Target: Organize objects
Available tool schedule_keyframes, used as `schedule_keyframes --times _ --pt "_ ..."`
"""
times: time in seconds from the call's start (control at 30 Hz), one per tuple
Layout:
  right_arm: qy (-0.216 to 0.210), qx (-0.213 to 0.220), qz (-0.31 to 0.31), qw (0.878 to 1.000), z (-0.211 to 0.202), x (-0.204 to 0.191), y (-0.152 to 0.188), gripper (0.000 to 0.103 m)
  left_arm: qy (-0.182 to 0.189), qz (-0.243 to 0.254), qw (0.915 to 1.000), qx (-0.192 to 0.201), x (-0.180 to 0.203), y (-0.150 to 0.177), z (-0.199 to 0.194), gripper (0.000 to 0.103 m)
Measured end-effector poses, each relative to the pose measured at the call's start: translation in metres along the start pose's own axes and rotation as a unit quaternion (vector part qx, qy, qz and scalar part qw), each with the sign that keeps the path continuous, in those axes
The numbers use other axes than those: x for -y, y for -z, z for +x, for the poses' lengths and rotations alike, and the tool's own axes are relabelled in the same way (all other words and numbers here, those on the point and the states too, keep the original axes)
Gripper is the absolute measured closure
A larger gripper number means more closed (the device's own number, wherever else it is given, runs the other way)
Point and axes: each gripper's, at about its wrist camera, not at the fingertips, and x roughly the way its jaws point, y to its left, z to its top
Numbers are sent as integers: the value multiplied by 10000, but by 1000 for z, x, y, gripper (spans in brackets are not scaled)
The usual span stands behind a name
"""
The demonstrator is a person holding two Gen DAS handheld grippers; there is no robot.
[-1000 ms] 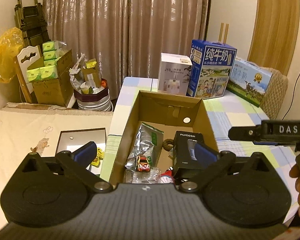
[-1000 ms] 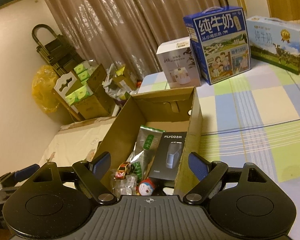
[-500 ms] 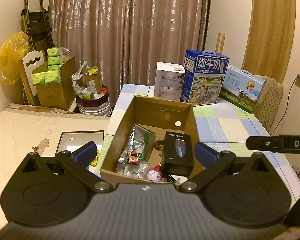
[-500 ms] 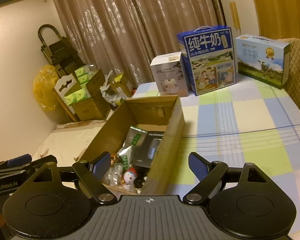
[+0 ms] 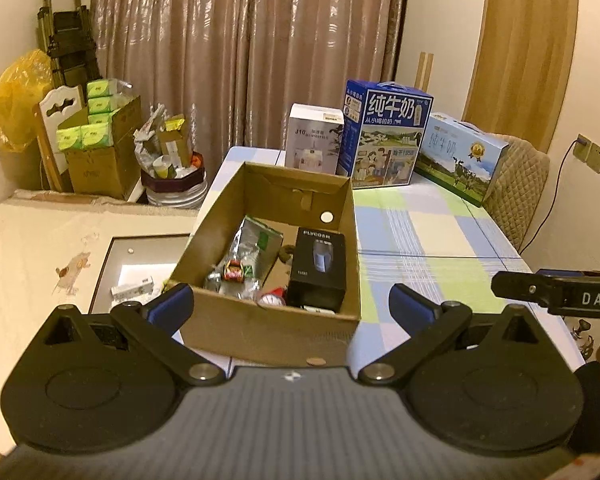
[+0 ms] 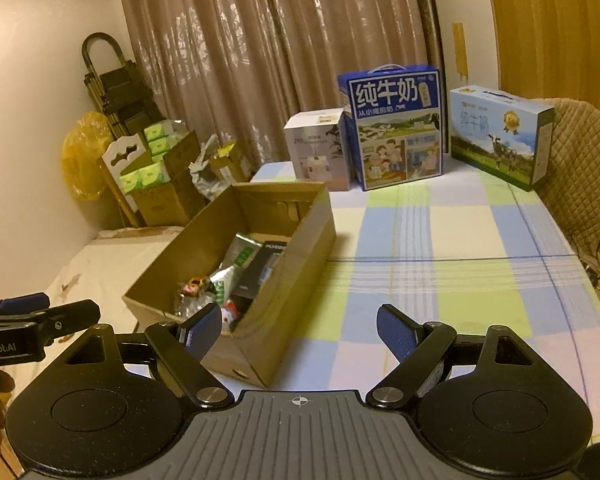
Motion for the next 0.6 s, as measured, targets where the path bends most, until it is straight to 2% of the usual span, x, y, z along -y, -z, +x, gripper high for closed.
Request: schedule_keyframes --times 0.33,0.6 --pt "142 -91 -77 9998 -19 20 28 21 -217 108 9996 -174 10 27 -10 1" --pt "297 -251 -67 9992 -25 39 49 21 -342 -45 9986 -394 7 51 -7 1"
